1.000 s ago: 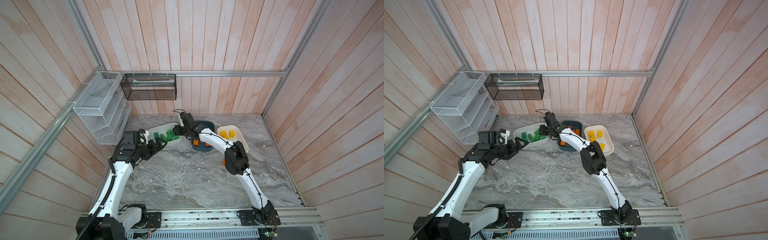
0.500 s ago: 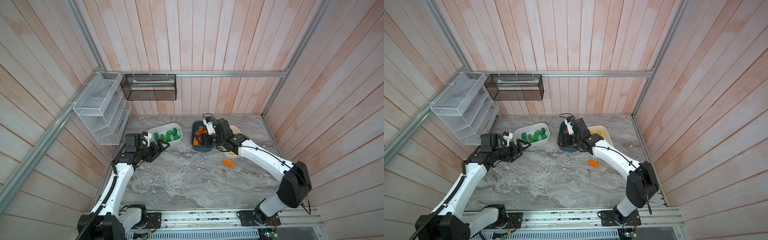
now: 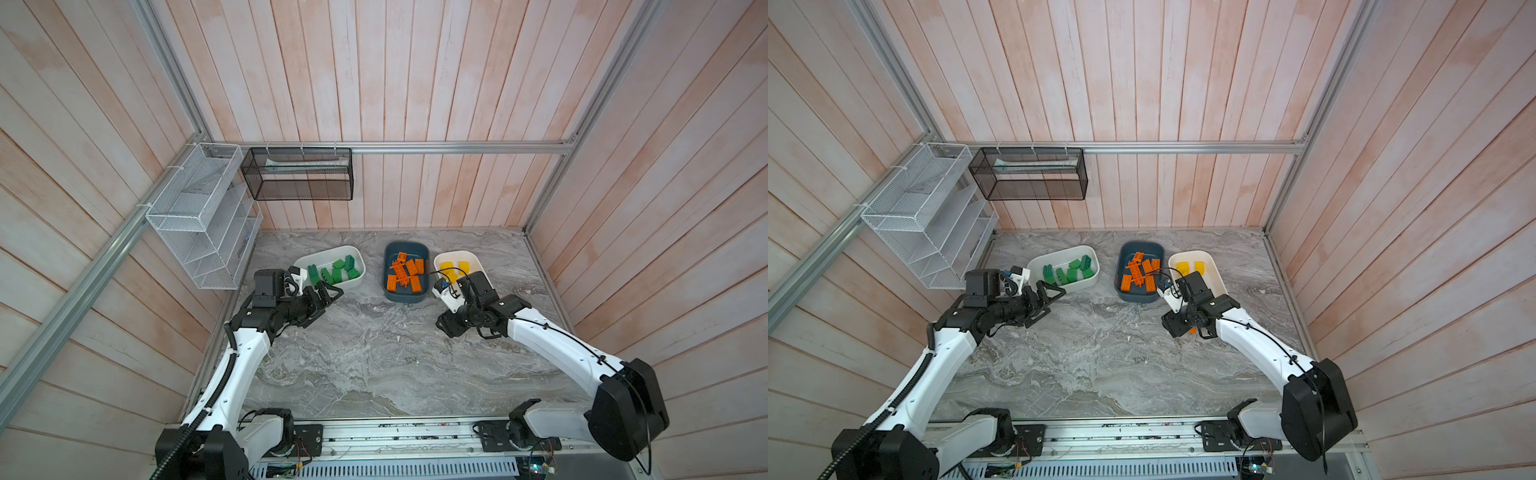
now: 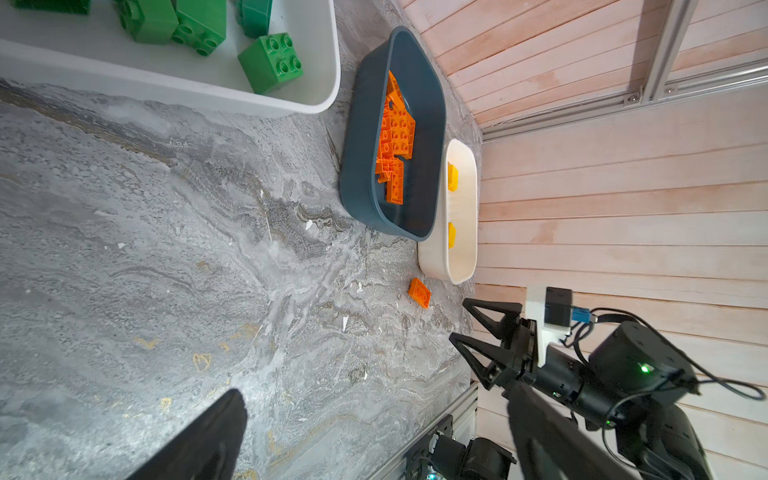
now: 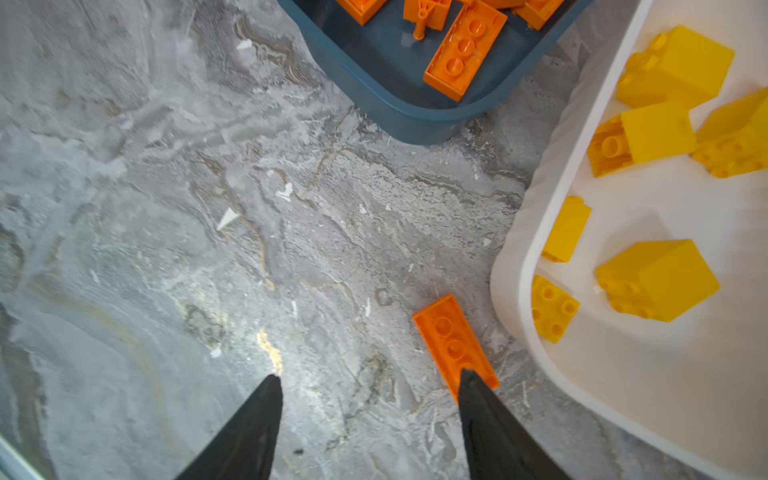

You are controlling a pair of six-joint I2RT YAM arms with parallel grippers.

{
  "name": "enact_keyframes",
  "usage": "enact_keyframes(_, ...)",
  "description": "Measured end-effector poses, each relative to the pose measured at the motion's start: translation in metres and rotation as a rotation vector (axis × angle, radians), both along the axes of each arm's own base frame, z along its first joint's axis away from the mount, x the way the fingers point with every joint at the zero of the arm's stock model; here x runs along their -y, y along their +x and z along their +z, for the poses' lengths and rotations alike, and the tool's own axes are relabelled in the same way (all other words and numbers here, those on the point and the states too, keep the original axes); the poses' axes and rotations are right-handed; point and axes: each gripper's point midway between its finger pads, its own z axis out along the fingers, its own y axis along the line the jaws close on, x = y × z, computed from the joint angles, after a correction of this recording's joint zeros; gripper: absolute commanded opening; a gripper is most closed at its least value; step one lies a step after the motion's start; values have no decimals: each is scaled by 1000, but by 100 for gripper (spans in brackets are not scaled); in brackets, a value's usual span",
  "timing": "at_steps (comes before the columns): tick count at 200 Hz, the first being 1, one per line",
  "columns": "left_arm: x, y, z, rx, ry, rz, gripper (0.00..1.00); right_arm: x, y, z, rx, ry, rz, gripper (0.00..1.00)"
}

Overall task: Sort the legos into containers by color
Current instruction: 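Return the right gripper to the last orange brick and grasp it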

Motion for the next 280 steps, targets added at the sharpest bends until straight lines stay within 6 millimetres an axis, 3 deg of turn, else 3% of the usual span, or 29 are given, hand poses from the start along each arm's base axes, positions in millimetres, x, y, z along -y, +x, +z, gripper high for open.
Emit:
enact_keyframes(32, 0, -1, 1, 4, 0, 0, 100, 10, 3, -27, -26, -91, 105, 56)
enact_keyframes(78, 0, -3, 1, 8, 2, -2, 100, 25, 9, -63, -79, -210, 163, 57)
enact_keyframes(188, 0, -7, -8, -2, 16, -14, 100, 33, 35, -75, -60, -300, 178, 59)
enact_keyframes(280, -1, -12, -11, -11, 24, -22, 100, 40, 27, -89, -137, -295, 171, 59)
